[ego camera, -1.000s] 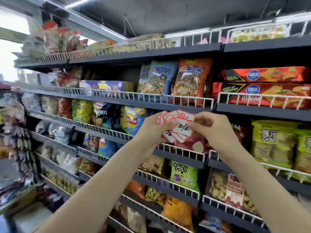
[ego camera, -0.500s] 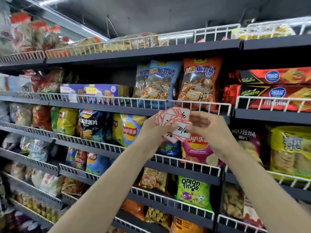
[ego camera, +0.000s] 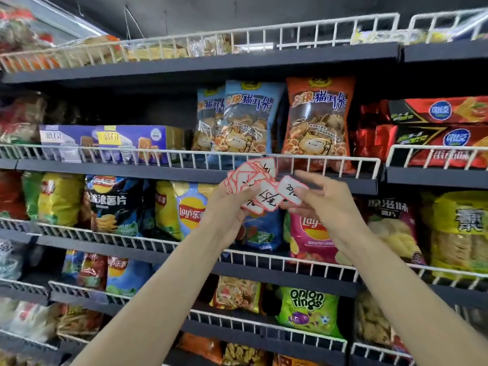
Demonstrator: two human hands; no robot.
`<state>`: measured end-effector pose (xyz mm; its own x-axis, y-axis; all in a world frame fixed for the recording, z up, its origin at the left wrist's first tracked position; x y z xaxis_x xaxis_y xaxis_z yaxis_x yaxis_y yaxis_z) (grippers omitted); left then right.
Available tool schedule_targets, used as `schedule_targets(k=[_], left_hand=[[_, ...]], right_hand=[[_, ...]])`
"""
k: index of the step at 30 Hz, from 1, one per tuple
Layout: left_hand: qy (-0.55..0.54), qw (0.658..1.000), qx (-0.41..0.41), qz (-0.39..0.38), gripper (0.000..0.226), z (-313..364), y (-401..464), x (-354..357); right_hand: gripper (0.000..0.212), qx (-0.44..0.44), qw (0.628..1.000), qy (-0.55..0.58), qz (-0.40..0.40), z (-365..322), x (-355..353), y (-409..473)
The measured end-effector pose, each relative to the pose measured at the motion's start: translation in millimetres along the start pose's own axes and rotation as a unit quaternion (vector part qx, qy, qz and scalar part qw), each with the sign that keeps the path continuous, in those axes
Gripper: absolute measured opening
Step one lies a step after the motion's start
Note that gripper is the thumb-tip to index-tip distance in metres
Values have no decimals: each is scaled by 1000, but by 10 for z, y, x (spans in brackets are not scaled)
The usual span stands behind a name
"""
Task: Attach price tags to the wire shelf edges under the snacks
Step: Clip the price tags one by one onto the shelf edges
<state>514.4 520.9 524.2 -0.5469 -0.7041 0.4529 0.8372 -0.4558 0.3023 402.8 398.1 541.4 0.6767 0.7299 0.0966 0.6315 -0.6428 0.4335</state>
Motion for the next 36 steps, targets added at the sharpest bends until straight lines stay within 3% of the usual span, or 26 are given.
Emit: schedule_targets(k=[2, 5, 11, 15, 23, 30, 36], left_hand=[[-3, 1000, 0, 13, 21, 20, 68, -114], [-30, 1000, 1, 10, 19, 75, 154, -211], [-71, 997, 1, -17, 21, 143, 245, -259], [-92, 995, -20, -32, 19, 152, 286, -276], [-36, 999, 10, -9, 13, 243, 398, -450], [102, 988, 1, -116, 14, 188, 378, -279], [89, 995, 35, -7, 16, 251, 486, -430]], right_hand=[[41, -47, 998, -33, 39, -81, -36, 13], [29, -105, 984, -117, 85, -189, 26, 13], [14, -109, 975, -190, 46, -131, 492, 49], [13, -87, 983, -158, 15, -92, 626, 91], [14, -99, 979, -177, 16, -154, 522, 183], [17, -157, 942, -295, -40, -133, 614, 191], [13, -222, 943, -247, -11, -227, 610, 139]])
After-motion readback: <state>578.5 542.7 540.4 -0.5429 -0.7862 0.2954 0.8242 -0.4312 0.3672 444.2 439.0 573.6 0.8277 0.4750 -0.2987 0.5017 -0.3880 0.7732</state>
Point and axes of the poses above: each hand's wrist, its own y-axis towards the middle knuckle, its own x-axis out of the palm, z = x × y, the point moved 10 cm from there along y, towards the middle knuckle, and after that the axes turned 8 degrees about z, right-handed, at the moved point
